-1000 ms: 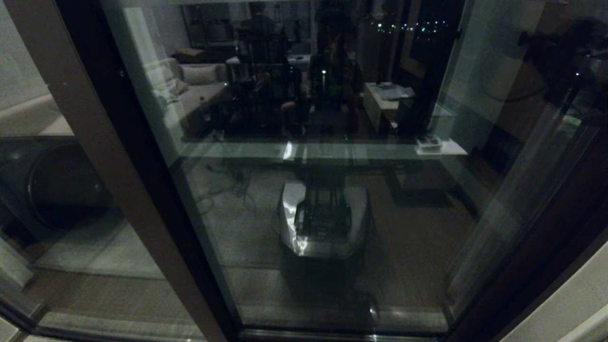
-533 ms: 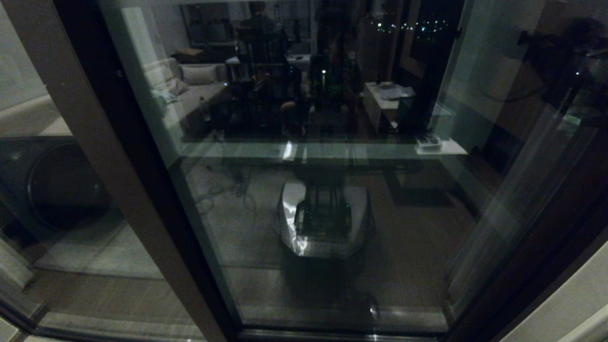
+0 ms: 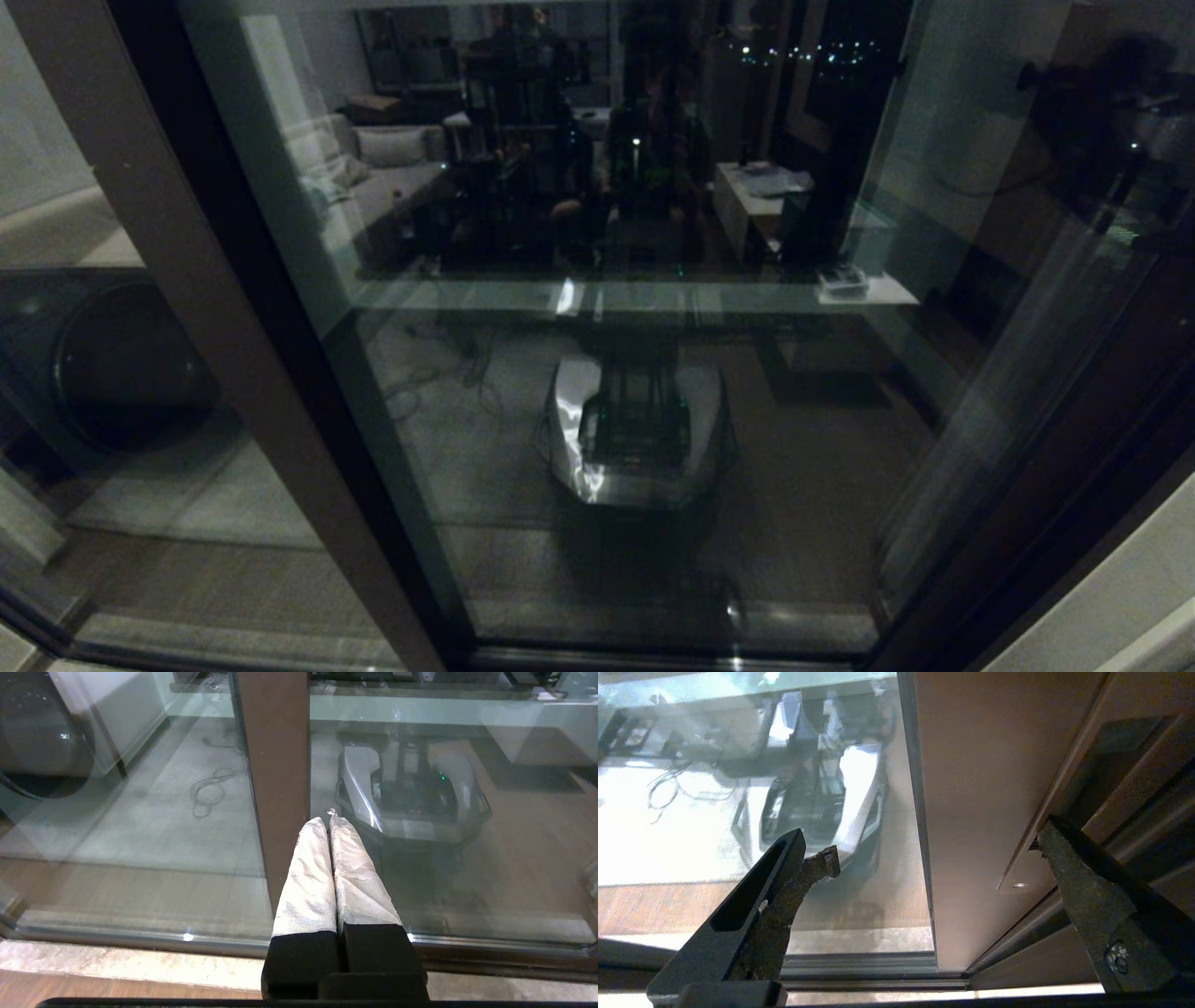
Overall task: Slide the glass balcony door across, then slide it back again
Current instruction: Open the slid door
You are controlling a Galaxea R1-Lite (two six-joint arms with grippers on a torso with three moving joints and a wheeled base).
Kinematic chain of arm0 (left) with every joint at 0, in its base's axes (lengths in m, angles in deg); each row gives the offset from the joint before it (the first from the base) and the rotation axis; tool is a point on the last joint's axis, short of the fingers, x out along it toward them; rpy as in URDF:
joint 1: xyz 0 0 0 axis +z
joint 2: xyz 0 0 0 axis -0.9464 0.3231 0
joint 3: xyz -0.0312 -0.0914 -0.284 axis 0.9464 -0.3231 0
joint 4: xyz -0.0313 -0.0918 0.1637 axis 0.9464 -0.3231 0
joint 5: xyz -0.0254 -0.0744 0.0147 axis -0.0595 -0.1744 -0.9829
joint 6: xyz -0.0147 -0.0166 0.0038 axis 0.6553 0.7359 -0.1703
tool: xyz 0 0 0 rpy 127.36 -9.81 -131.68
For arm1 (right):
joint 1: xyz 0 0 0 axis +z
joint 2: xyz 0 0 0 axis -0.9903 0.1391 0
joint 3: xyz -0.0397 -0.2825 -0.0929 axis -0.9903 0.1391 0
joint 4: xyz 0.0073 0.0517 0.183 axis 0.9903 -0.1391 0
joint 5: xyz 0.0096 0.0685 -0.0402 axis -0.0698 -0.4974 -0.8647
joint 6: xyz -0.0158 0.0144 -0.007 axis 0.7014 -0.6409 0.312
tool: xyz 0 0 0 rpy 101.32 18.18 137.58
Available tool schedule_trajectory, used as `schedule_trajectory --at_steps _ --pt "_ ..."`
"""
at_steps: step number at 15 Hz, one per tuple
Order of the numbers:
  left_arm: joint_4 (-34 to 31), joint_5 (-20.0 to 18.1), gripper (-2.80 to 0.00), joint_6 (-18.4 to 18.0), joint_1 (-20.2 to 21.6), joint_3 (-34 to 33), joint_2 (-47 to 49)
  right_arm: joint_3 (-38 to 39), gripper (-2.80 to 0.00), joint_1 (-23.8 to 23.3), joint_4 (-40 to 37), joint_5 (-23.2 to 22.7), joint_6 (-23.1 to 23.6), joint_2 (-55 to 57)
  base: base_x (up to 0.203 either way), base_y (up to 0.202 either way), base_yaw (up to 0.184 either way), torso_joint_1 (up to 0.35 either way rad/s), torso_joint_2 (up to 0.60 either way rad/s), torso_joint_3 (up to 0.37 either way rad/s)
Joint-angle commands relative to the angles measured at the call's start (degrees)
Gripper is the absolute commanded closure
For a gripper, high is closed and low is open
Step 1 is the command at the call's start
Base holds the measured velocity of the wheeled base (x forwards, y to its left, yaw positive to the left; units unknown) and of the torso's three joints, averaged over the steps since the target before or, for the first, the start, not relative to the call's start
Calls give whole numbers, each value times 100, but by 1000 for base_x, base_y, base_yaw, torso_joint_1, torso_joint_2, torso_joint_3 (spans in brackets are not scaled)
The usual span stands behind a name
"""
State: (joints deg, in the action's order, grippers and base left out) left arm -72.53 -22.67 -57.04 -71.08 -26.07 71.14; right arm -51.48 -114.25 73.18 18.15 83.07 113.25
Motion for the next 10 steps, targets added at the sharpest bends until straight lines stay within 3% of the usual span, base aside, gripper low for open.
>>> schedule_trajectory --at_steps 1,10 --pt "0 1 0 3 1 -9 -1 55 -280 19 30 5 10 -70 0 0 0 0 0 0" --pt "-9 1 0 -6 1 -9 -1 470 -280 301 30 5 15 -469 0 0 0 0 0 0"
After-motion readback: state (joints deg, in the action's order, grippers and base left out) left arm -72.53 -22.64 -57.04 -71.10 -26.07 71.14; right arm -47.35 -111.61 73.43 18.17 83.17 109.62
